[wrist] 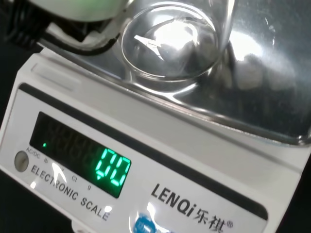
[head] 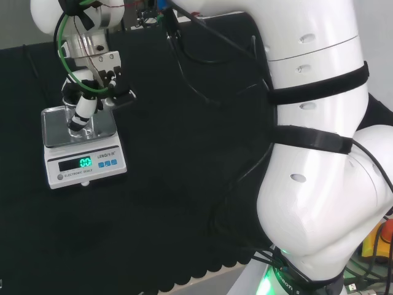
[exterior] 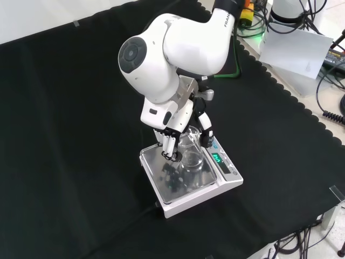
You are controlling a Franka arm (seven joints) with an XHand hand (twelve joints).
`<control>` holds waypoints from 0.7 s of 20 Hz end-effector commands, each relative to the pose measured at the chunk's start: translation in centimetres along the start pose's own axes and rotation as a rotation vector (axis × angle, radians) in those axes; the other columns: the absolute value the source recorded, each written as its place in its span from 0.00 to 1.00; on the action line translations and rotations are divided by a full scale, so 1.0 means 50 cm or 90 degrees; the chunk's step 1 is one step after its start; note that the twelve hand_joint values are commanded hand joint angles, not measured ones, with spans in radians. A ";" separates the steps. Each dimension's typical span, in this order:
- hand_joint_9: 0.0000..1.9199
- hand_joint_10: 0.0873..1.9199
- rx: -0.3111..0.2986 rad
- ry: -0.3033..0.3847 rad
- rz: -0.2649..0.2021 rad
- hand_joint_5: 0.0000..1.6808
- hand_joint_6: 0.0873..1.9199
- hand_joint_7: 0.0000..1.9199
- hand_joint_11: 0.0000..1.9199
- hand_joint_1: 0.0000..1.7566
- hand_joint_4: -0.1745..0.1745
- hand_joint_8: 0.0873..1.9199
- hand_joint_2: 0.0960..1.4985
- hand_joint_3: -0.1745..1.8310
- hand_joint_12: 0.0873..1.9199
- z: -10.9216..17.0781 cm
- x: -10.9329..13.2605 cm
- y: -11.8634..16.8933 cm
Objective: Put the beaker on the electronic balance.
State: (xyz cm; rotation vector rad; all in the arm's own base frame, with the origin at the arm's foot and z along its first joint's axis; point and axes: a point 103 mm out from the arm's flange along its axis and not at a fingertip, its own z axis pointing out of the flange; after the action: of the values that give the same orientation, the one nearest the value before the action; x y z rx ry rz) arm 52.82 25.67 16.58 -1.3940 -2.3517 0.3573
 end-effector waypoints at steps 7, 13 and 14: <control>0.44 0.39 -0.001 0.007 -0.003 0.14 0.21 0.23 0.35 0.45 0.47 0.52 0.34 0.38 0.63 -0.008 0.000 -0.002; 0.26 0.38 -0.018 0.011 -0.009 0.06 0.00 0.08 0.18 0.35 0.50 0.43 0.34 0.29 0.71 -0.051 -0.003 -0.022; 0.23 0.38 -0.024 0.010 -0.009 0.05 0.00 0.06 0.15 0.34 0.51 0.41 0.35 0.27 0.73 -0.062 -0.002 -0.027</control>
State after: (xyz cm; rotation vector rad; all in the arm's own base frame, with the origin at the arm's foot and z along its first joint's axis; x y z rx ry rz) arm 53.17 25.47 17.93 -1.3896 -2.3547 0.3295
